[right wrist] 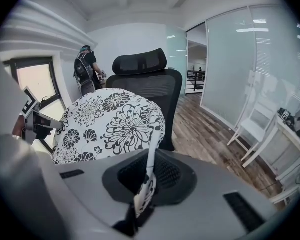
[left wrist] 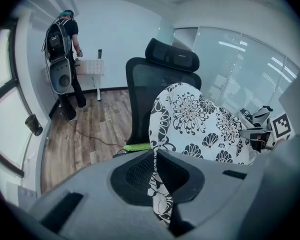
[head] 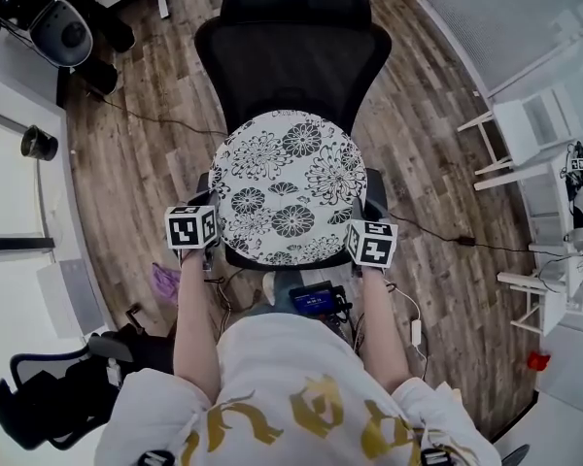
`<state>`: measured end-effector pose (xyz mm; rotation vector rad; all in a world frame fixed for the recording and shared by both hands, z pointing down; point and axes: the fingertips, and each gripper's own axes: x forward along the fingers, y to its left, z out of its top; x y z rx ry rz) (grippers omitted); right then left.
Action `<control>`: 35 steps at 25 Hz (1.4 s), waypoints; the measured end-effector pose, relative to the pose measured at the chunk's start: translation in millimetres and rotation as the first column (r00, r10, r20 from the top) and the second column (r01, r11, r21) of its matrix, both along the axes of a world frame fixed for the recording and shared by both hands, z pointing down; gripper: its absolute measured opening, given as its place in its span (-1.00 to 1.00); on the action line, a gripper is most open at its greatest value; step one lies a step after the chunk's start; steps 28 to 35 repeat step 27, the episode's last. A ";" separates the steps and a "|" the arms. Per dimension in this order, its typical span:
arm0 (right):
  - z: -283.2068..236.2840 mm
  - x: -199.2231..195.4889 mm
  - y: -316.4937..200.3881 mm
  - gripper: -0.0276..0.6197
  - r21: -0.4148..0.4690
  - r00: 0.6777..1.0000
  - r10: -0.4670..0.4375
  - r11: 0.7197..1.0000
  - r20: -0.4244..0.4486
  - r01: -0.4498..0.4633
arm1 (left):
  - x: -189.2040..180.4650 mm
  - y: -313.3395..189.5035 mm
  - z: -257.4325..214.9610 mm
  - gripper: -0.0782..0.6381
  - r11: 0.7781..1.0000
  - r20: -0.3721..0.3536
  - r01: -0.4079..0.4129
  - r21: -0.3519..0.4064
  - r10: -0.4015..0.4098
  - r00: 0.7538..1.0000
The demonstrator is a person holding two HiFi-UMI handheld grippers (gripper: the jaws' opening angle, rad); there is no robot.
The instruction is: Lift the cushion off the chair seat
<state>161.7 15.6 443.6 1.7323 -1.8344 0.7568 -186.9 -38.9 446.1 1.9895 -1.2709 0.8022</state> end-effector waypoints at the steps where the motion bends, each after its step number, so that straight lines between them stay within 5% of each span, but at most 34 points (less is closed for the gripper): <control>1: 0.1 0.4 -0.1 -0.85 0.000 1.000 0.000 1.000 -0.004 0.000 | 0.3 0.1 -0.3 -0.73 1.000 -0.001 -0.001 0.002 0.001 1.000; 35: -4.7 -5.0 -0.2 -0.85 0.000 0.999 0.025 1.000 0.047 -0.025 | -1.2 5.3 0.4 -0.73 1.000 -0.015 -0.006 -0.013 0.005 1.000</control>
